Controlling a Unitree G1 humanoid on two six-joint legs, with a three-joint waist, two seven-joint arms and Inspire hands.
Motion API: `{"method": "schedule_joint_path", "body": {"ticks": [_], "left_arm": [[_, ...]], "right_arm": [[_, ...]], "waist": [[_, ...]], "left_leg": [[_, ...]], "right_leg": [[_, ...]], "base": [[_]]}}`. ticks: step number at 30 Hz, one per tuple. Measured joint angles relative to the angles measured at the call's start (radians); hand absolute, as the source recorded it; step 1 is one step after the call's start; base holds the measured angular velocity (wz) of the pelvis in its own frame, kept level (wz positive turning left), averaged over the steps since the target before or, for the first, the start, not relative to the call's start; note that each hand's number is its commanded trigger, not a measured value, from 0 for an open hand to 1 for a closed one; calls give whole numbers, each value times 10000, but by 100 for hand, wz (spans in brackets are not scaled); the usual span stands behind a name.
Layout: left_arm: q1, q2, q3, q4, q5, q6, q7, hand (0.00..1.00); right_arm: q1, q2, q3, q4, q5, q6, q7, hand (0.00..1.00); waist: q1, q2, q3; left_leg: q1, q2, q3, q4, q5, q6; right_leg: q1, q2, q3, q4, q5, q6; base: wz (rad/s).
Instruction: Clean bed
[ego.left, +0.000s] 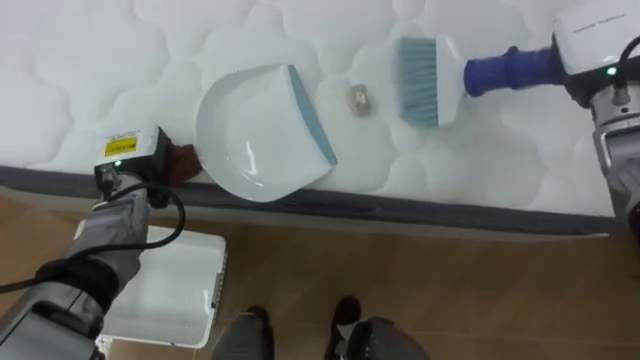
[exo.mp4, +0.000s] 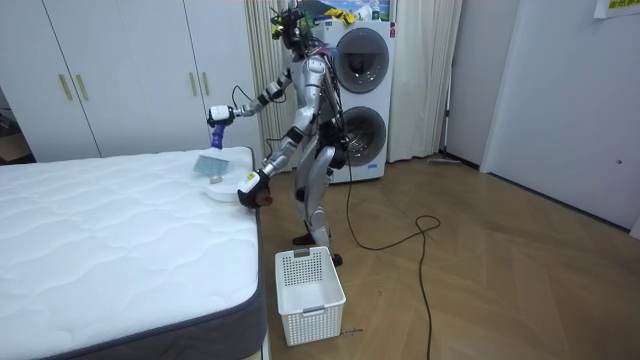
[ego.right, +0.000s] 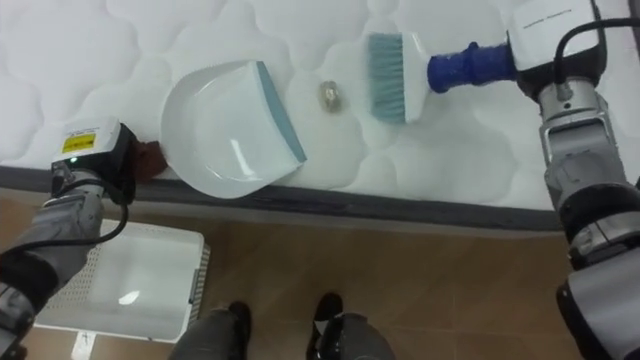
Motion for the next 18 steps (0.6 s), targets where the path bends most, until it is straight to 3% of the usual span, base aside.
{"method": "schedule_joint_path", "body": {"ticks": [2,12,18], "left_arm": [[-1,90,-6,-12,-1,-14,-1,100],[-2,243,-98,15,100,-192,-168,100],[-3,284,-86,-124,283,-214,-443,100]], "right_arm": [[-12,-2,96,-337,-454,-4,-48,100],[-27,-3,1483,-1860,-899,-15,-16,100],[-41,-4,1487,-1950,-909,-16,288,100]], "waist": [[5,-13,-9],[55,-80,0],[151,-106,-13]], "left_leg": [[21,87,36,-29,-2,2],[299,84,143,-312,3,5],[306,70,134,-406,4,6]], "right_leg": [[78,78,-4,-139,94,6],[277,152,3,-321,109,19],[276,172,-14,-395,111,29]], "base": [[-11],[-2],[0]]}}
